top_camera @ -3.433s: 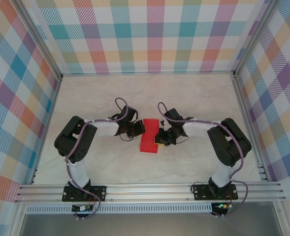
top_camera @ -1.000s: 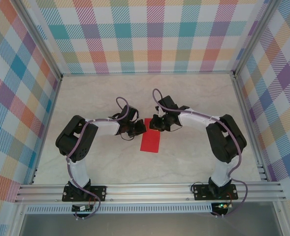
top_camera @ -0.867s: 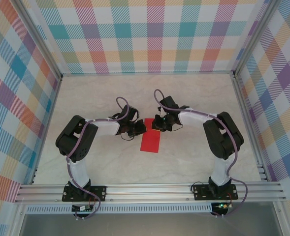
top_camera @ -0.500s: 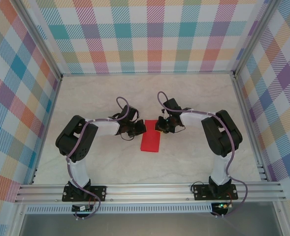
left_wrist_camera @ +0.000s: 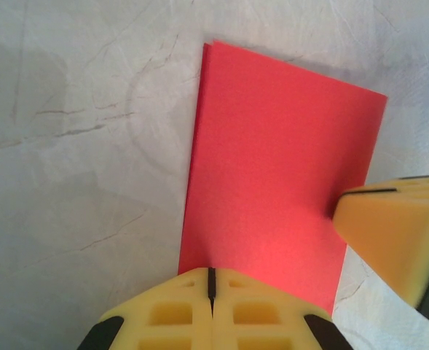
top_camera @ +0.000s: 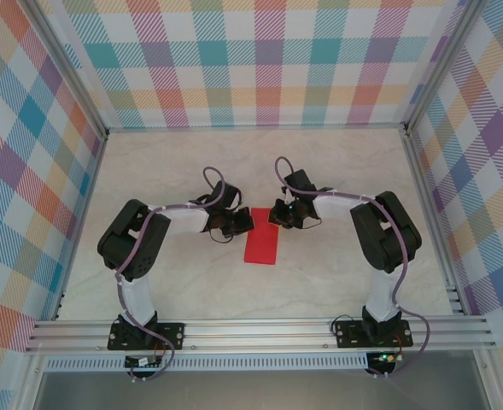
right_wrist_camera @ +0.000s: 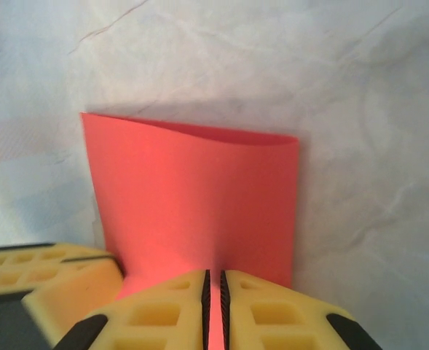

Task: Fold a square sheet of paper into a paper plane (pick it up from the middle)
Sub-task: Fold the square sheet of paper in half at the center of the table.

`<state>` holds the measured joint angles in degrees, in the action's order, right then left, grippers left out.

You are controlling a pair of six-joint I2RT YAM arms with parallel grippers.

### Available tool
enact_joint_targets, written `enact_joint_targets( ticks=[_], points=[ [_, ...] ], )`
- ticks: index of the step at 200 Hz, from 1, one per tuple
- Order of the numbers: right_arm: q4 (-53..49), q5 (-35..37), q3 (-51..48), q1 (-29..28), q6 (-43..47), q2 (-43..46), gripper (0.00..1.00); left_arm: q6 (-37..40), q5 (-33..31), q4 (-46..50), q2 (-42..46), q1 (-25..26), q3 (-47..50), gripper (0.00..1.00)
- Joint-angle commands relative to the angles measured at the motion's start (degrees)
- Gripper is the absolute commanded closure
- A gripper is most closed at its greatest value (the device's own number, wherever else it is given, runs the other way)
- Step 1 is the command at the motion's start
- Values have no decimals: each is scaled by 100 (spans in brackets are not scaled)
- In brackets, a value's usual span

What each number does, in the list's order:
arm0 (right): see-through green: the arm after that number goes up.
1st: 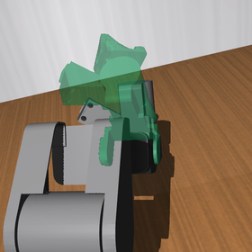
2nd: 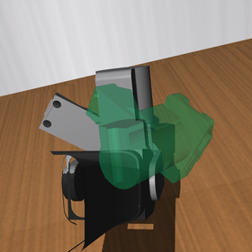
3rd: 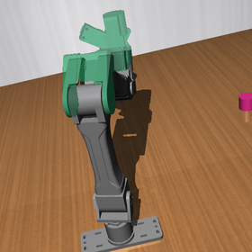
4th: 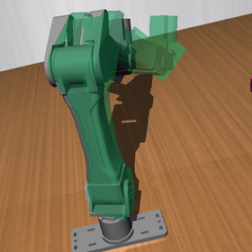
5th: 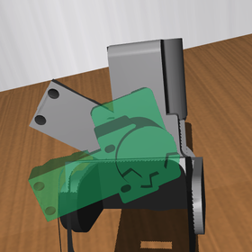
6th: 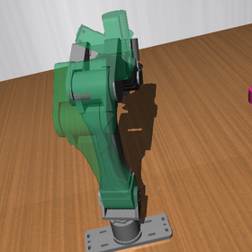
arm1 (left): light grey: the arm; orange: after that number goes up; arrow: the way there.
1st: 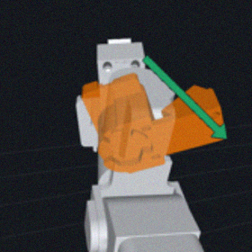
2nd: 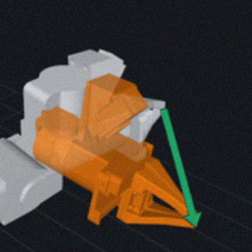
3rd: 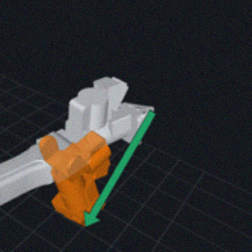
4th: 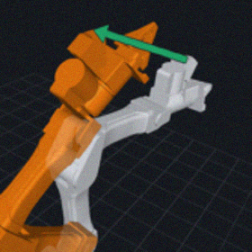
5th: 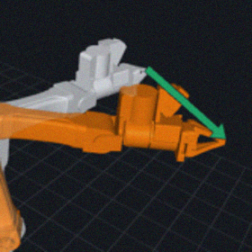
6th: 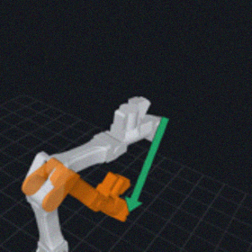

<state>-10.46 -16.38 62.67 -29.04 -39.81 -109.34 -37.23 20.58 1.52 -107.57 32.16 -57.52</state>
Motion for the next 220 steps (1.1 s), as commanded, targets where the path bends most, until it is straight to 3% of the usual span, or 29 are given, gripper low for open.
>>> enact_joint_targets(
  ticks=[1, 58, 220],
  points=[
    [222, 165, -80, 37, -256, -246, 86, 162, -186, 730, -321, 71, 18, 98],
    [437, 198, -207, 39, -289, 315, 85, 298, -75, 825, -358, 72, -39, 98],
    [-89, 480, 420, 275, -151, -240, 86, 283, -177, 756, -70, 66, 109, 98]
  ],
)
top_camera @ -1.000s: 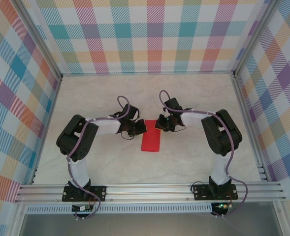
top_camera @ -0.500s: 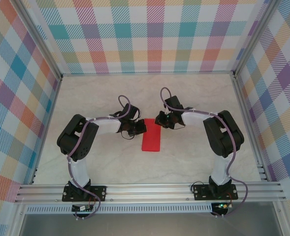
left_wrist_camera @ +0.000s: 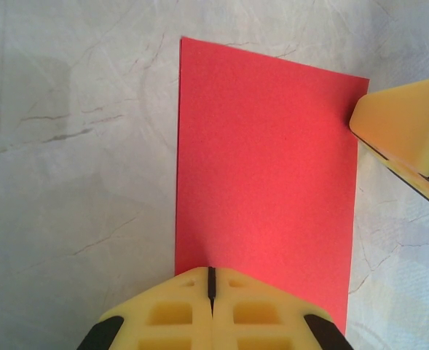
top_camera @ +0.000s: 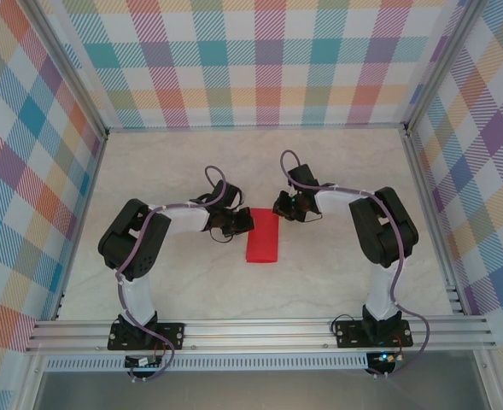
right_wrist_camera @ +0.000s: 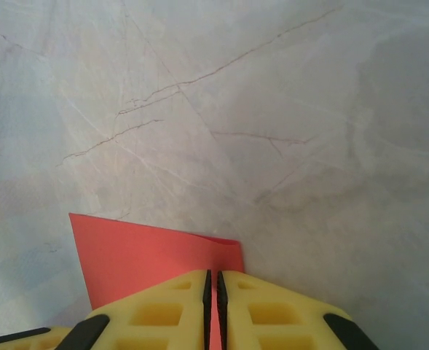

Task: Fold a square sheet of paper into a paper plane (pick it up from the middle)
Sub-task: Fold the square sheet of paper in half at the center of the table.

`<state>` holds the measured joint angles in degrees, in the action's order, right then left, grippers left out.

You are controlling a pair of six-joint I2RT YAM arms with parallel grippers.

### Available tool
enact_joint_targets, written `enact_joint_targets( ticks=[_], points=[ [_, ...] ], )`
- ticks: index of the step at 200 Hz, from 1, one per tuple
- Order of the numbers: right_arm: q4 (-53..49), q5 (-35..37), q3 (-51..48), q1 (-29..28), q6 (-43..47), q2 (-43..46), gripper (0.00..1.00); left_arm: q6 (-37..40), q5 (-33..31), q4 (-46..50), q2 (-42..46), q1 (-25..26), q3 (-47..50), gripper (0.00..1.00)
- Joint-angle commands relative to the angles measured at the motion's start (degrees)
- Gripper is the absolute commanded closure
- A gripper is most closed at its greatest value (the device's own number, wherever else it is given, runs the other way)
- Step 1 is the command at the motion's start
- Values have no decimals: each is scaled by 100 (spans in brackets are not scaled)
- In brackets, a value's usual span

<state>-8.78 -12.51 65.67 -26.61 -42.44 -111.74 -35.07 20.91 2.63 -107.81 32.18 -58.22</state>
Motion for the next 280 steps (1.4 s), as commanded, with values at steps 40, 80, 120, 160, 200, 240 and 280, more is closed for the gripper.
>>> enact_joint_targets(
  ticks=[40, 80, 120, 160, 200, 240, 280],
  points=[
    [-14, -172, 139, 33, 180, 419, 86, 47, -227, 487, -37, 69, 189, 98],
    [-36, -312, 262, 32, 122, -22, 86, 19, -245, 440, -12, 69, 184, 98],
    [-204, -183, 254, 33, 150, -220, 86, -8, -248, 449, 131, 69, 200, 98],
    [-292, -309, 267, 24, 307, -231, 86, -88, -186, 386, 320, 69, 216, 97],
    [-228, -809, 385, -195, 618, -211, 87, -182, -103, 301, 723, 46, 147, 91],
    [-46, -1164, 542, -436, 654, -491, 87, -237, -115, 154, 819, -93, 183, 89],
    [-112, -850, 448, -451, 679, -87, 86, -295, 158, -27, 479, -133, 32, 90]
  ],
)
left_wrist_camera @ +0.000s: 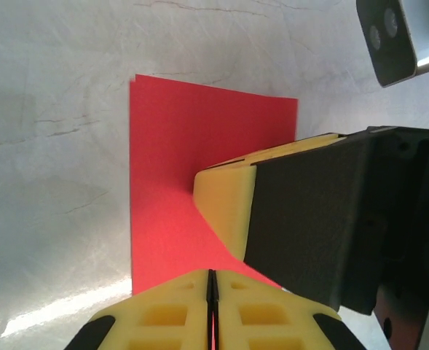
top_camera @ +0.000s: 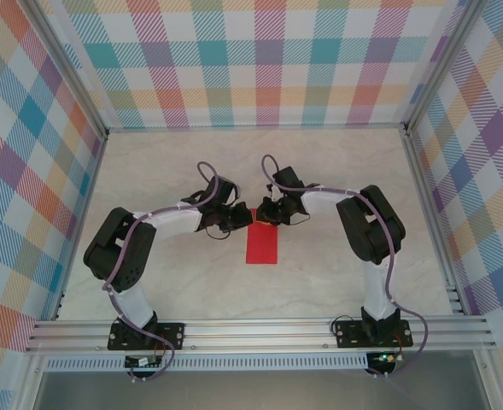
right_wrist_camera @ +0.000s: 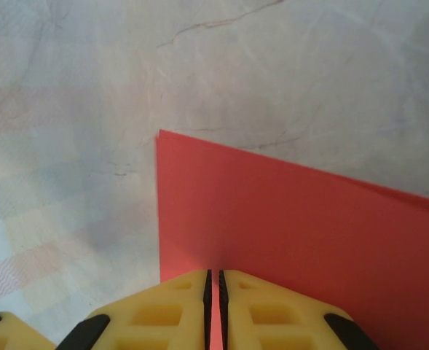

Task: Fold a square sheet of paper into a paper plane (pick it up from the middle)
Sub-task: Fold the square sheet of paper in half at the center of the table.

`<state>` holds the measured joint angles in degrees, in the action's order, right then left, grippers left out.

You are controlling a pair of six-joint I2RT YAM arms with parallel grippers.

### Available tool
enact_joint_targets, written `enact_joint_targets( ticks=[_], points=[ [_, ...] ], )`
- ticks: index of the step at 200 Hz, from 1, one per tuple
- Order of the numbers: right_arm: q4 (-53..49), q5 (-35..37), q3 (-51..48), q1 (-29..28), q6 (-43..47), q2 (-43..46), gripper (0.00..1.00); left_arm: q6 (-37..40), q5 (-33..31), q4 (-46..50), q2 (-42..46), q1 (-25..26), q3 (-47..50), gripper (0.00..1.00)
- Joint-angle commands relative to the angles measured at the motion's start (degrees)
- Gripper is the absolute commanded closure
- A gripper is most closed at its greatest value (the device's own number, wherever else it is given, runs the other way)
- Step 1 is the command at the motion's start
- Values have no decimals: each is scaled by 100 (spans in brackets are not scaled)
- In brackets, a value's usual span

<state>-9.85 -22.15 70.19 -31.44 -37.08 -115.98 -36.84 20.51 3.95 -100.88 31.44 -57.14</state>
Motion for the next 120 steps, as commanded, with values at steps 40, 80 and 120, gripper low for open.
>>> enact_joint_targets(
  ticks=[40, 80, 120],
  points=[
    [-127, 711, -539, 101, 110, 1086, 85, -187, 555, -475, -494, -53, -246, 90],
    [-90, 822, -883, 156, -17, 1181, 85, -206, 702, -612, -788, 22, -518, 90],
    [82, 718, -913, 161, -149, 883, 86, -210, 718, -606, -1044, 73, -734, 90]
  ],
)
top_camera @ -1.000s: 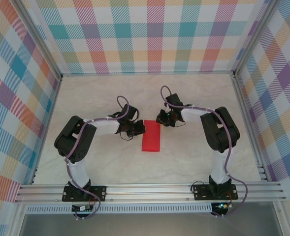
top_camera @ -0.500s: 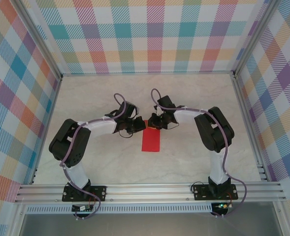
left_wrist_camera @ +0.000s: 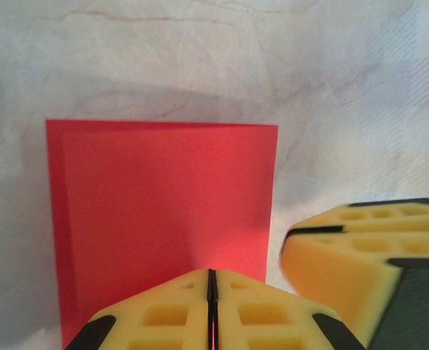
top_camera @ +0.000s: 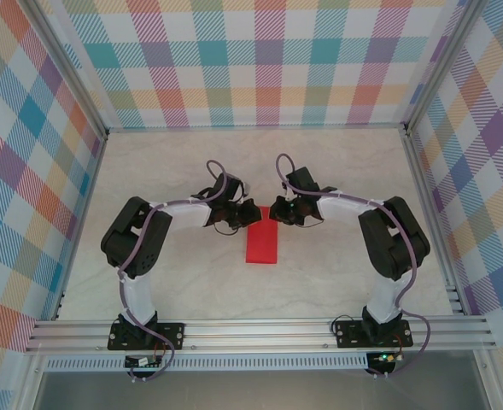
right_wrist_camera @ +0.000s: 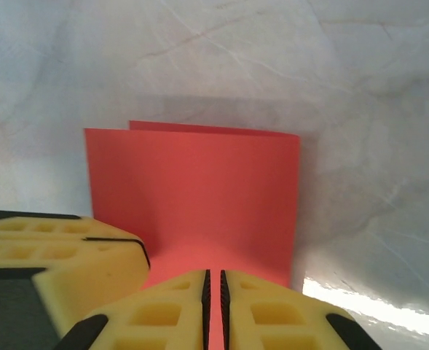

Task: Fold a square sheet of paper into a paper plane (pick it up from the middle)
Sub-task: Fold the square sheet of paper in half at the center of the table.

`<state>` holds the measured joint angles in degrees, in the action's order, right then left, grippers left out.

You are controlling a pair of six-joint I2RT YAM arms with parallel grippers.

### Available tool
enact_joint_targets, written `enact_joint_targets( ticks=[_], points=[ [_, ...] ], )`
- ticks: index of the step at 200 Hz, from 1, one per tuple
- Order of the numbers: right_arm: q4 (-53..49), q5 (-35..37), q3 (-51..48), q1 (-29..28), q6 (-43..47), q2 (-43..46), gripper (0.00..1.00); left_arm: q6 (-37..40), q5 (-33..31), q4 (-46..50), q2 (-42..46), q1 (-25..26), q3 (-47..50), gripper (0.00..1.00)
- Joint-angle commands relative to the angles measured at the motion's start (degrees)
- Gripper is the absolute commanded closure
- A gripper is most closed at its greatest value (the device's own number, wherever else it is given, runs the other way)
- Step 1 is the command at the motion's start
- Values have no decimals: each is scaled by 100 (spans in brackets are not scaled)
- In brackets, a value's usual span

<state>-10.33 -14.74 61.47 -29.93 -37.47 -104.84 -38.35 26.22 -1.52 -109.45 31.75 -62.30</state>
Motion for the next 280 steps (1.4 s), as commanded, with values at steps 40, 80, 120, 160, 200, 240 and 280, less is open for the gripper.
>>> enact_joint_targets(
  ticks=[40, 80, 120, 160, 200, 240, 280],
  points=[
    [203, -139, -21, 11, -148, -539, 87, -36, 43, 25, -323, 42, -372, 90],
    [419, -475, -66, 1, 1, -712, 88, -7, -250, 208, -223, 29, -353, 91],
    [463, -907, 1, -112, 404, -810, 88, -22, -391, 253, -3, -36, -222, 91],
    [553, -987, -81, -138, 518, -538, 87, -36, -309, 180, -121, -63, -290, 91],
    [572, -584, -444, -129, 301, 95, 87, -110, 67, -72, -362, -50, -455, 93],
    [733, -451, -790, -132, 3, 223, 87, -64, 289, -129, -569, 24, -674, 93],
    [881, -689, -796, -135, -163, -25, 87, -53, 333, -101, -807, 42, -866, 93]
  ],
)
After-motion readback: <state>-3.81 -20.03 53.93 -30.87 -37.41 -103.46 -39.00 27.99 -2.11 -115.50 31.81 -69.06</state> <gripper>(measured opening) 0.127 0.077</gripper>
